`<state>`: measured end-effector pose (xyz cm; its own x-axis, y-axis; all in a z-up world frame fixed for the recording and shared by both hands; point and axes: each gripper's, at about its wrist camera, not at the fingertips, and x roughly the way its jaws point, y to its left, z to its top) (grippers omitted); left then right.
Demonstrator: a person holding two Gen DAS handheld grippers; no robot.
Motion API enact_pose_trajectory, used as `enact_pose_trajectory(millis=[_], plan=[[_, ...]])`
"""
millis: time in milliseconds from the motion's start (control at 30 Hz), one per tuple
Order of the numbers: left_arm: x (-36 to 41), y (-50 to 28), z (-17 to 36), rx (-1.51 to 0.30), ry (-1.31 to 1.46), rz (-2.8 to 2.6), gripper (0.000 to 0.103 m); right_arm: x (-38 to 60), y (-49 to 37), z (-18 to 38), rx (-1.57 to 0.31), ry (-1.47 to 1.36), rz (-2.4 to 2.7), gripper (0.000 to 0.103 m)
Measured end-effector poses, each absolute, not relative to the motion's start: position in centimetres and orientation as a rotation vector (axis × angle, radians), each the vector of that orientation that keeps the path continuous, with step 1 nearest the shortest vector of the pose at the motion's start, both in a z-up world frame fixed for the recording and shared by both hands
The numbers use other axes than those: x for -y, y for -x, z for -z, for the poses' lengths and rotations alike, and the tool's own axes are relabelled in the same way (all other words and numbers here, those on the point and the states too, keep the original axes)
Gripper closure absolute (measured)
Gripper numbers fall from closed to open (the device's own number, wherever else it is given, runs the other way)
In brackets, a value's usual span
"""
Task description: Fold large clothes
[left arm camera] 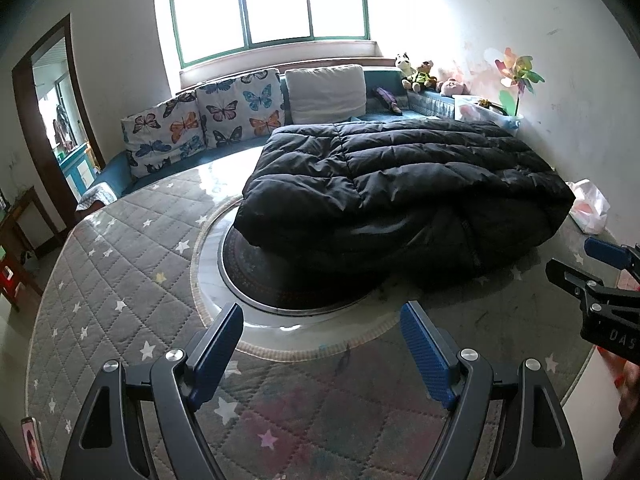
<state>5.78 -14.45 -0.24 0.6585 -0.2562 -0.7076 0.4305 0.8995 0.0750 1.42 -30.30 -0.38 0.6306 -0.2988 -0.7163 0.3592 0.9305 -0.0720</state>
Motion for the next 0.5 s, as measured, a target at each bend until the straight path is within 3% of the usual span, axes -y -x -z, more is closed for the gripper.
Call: enact_pose_trajectory(millis=[500], plan=[[14.46, -5.37, 0.07, -0.759, -0.236, 0.403, 0.017, 29.86, -1.22, 0.37, -0.803, -0.079, 0.371, 0.019]])
